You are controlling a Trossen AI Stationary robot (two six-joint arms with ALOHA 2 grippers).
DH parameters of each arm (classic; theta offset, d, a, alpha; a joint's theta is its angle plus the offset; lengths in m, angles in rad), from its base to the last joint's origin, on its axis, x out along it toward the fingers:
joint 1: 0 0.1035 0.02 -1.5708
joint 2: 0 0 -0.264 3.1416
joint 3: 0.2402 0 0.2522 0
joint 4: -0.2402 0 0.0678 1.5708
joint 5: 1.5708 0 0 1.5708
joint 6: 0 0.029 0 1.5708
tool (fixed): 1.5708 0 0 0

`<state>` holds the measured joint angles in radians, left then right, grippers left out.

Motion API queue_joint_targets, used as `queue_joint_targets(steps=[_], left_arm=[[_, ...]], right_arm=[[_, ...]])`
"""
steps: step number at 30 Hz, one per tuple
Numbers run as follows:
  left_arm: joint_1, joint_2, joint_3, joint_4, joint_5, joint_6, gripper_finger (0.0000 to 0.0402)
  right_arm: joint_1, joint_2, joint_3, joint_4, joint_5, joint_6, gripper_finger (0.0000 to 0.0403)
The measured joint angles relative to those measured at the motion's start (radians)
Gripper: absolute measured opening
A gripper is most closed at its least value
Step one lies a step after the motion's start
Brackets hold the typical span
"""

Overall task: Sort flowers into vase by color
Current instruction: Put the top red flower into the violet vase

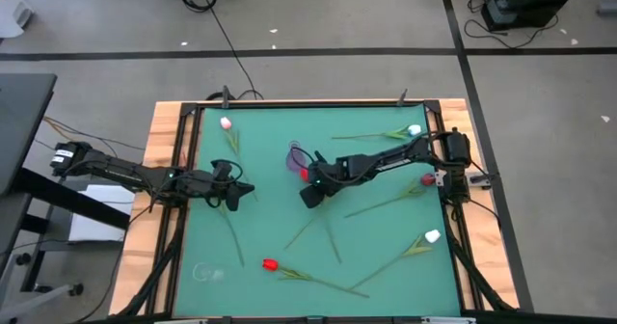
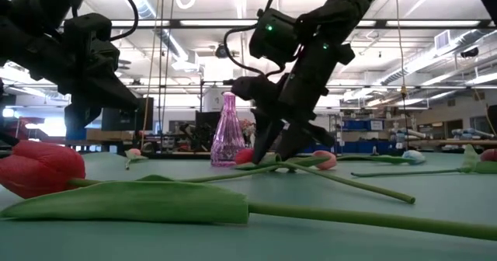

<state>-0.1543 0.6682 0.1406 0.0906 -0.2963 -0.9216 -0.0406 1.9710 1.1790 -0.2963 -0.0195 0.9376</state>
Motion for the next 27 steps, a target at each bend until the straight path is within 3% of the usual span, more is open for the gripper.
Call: queue_joint_targets(steps=[8, 13, 17, 23, 27], left_arm=[[0.0, 0.0, 0.0, 0.011, 0.0, 0.043, 0.003], [0.0, 0.0, 0.002, 0.066, 0.029, 0.001, 0.003], [0.0, -0.001, 0.014, 0.09, 0.048, 0.009, 0.003], [0.0, -0.001, 0.096, 0.091, 0.048, 0.156, 0.0037], [0.0, -0.001, 0.167, 0.071, 0.048, 0.279, 0.0074]], right_arm=[[-0.002, -0.006, -0.004, -0.013, -0.014, -0.007, 0.0017], [0.0, -0.05, -0.008, -0.009, -0.035, 0.006, 0.003], [0.01, -0.109, -0.007, 0.0, 0.039, 0.008, 0.0023], [0.029, -0.218, -0.007, -0.017, 0.168, -0.017, 0.0009], [0.036, -0.293, -0.006, -0.052, 0.258, -0.036, 0.0012]])
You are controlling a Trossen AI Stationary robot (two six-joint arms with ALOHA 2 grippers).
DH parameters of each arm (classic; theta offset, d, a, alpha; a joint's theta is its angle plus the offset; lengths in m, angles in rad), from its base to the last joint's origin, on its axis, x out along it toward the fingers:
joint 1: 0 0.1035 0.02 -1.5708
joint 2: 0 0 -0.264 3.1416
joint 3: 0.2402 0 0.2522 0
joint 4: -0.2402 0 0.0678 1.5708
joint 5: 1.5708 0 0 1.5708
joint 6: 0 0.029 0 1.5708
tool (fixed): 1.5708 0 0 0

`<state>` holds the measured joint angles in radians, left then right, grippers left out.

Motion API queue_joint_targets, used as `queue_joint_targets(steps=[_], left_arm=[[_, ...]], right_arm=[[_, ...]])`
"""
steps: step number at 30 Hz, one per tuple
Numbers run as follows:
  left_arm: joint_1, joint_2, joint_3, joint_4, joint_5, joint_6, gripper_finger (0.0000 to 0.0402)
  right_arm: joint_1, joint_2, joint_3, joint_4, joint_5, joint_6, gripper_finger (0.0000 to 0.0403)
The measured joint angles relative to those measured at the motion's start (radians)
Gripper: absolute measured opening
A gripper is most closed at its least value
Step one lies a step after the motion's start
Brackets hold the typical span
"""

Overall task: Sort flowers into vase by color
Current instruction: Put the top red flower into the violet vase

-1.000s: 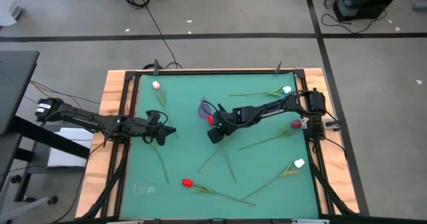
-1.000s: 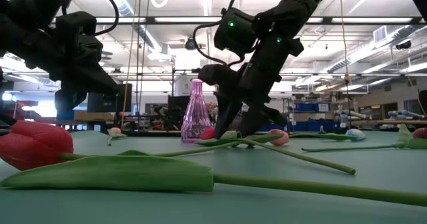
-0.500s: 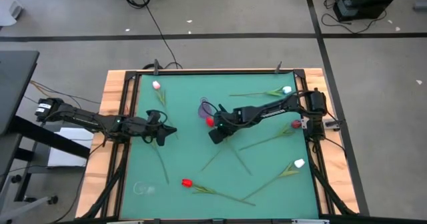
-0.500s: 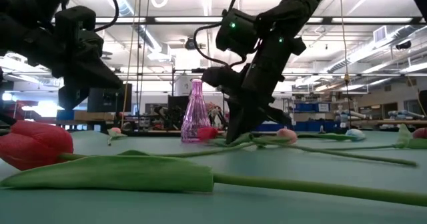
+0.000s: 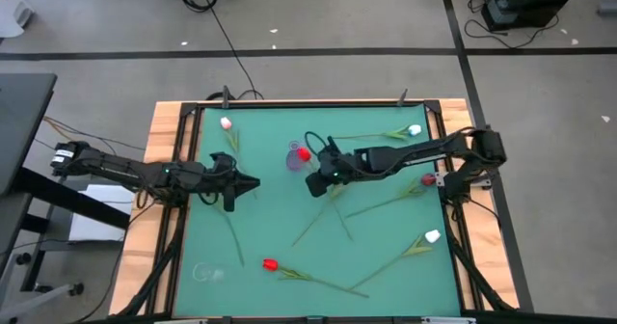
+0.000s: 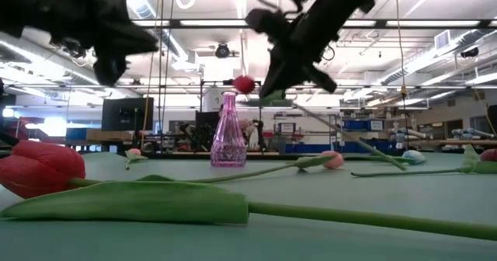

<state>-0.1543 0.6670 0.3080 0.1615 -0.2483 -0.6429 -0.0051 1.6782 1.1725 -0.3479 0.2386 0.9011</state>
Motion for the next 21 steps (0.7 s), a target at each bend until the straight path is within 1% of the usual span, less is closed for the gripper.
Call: queue_joint_targets(steps=[4, 7, 9, 13, 18, 21], left_arm=[[0.0, 0.001, 0.079, -0.071, 0.0, 0.086, 0.0125], [0.001, 0.001, 0.12, -0.075, -0.001, 0.138, 0.0154], [0.001, 0.0, 0.138, -0.074, -0.02, 0.178, 0.0166], [0.001, 0.0, 0.144, -0.079, -0.076, 0.257, 0.0173], [0.001, -0.008, 0.144, -0.069, -0.079, 0.267, 0.0173], [-0.001, -0.044, 0.144, -0.053, -0.08, 0.298, 0.0173]], right_arm=[[0.0, -0.089, 0.0, 0.006, 0.082, -0.062, 0.0012], [0.003, -0.146, 0.0, 0.064, 0.118, -0.173, 0.0012], [0.004, -0.176, 0.0, 0.111, 0.131, -0.254, 0.0012], [0.004, -0.198, 0.0, 0.246, 0.133, -0.423, 0.0012], [0.003, -0.191, 0.001, 0.429, 0.081, -0.637, 0.0012], [0.002, -0.19, 0.001, 0.498, 0.062, -0.694, 0.0012]])
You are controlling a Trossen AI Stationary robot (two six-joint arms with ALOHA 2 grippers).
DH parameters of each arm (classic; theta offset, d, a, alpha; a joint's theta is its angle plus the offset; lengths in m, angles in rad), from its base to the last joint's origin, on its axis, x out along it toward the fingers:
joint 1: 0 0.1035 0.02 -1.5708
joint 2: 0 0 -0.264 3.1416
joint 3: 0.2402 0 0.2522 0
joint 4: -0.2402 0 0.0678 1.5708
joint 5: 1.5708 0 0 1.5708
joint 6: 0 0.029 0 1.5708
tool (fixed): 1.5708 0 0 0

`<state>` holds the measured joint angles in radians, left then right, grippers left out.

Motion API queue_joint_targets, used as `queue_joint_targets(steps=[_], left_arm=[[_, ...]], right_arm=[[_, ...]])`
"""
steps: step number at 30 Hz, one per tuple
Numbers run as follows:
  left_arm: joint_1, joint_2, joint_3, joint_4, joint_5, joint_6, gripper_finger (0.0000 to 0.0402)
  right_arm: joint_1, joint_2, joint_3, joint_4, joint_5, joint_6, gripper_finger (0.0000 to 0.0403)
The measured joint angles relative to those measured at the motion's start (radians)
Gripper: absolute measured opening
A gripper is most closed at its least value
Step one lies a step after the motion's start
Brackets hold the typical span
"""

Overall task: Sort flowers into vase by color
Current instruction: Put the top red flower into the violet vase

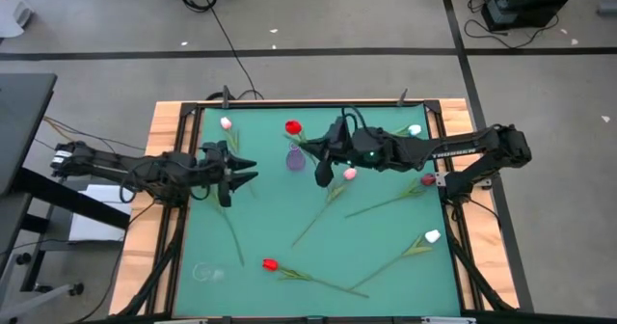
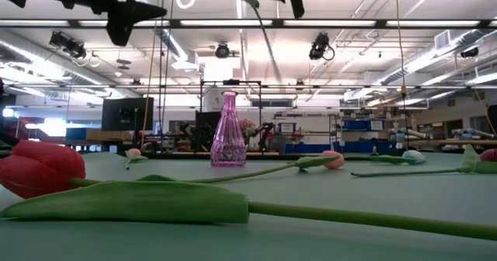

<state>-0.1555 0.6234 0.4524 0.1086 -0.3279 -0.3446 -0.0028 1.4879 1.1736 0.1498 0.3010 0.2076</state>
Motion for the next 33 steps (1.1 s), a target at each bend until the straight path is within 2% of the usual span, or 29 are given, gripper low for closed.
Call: queue_joint_targets(steps=[6, 9, 15, 22, 29, 33], left_arm=[[0.0, -0.059, 0.0, -0.007, 0.0, 0.109, 0.0173], [0.0, -0.063, 0.0, -0.008, 0.0, 0.129, 0.0173], [0.0, -0.061, 0.0, -0.008, 0.0, 0.124, 0.0173], [0.0, -0.061, 0.0, -0.009, 0.0, 0.124, 0.0173], [0.0, -0.061, 0.0, -0.009, 0.0, 0.124, 0.0173], [0.0, -0.061, 0.0, -0.008, 0.0, 0.124, 0.0173]], right_arm=[[-0.027, -0.001, 0.0, 0.28, -0.008, -0.141, 0.0012], [-0.064, -0.001, 0.0, 0.357, -0.008, -0.136, 0.0013], [-0.13, -0.002, 0.0, 0.408, -0.076, -0.1, 0.0012], [-0.175, 0.0, 0.009, 0.421, -0.12, -0.18, 0.0012], [-0.214, 0.068, 0.017, 0.443, -0.191, -0.183, 0.0011], [-0.216, 0.1, 0.016, 0.43, -0.182, -0.19, 0.0011]])
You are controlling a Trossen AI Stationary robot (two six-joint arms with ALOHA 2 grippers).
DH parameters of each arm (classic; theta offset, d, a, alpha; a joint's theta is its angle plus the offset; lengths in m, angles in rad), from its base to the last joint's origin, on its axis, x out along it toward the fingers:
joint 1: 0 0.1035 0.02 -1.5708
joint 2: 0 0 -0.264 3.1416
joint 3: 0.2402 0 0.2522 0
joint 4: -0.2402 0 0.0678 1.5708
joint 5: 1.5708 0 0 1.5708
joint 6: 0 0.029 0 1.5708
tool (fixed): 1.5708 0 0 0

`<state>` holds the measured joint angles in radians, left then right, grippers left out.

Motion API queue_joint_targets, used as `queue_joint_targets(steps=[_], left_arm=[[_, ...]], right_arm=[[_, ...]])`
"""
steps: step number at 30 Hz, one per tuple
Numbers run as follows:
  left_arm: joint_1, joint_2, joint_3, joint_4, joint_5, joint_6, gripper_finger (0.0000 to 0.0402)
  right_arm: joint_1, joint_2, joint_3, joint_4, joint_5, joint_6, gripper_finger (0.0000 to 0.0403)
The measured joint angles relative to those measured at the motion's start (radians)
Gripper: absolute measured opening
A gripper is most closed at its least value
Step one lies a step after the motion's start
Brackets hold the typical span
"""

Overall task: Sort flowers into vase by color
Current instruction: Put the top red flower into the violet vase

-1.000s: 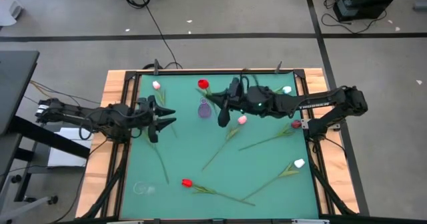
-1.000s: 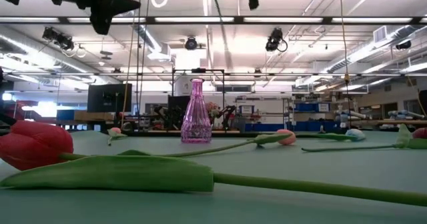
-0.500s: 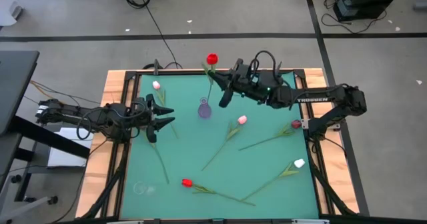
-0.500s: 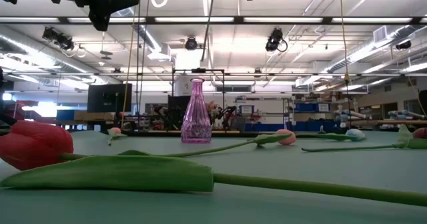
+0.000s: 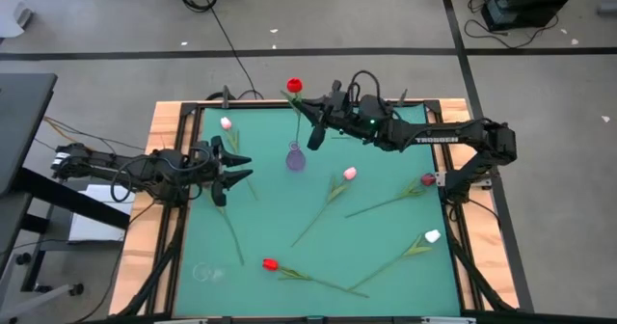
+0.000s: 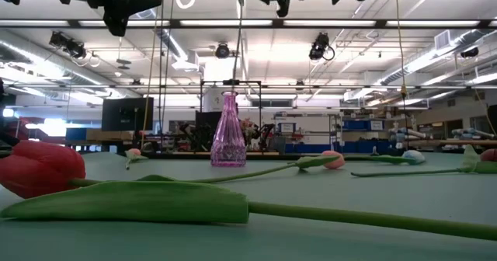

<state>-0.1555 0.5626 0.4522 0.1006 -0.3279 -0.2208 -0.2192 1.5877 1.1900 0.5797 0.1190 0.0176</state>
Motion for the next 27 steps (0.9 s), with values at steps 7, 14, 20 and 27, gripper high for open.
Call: queue_joint_targets(steps=[7, 14, 20, 27], left_arm=[[0.0, 0.0, 0.0, 0.0, 0.0, 0.0, 0.0173], [0.0, 0.0, 0.0, -0.001, 0.0, 0.0, 0.0173], [0.0, 0.0, 0.0, -0.001, 0.0, 0.0, 0.0173], [0.0, 0.0, 0.0, -0.001, 0.0, -0.001, 0.0173]], right_arm=[[-0.008, 0.017, 0.0, -0.012, -0.012, -0.041, 0.0011], [-0.013, 0.124, 0.0, -0.024, -0.079, 0.037, 0.0029], [-0.013, 0.164, 0.0, -0.049, -0.057, 0.139, 0.0098], [-0.011, 0.117, 0.0, -0.26, -0.056, 0.236, 0.0193]])
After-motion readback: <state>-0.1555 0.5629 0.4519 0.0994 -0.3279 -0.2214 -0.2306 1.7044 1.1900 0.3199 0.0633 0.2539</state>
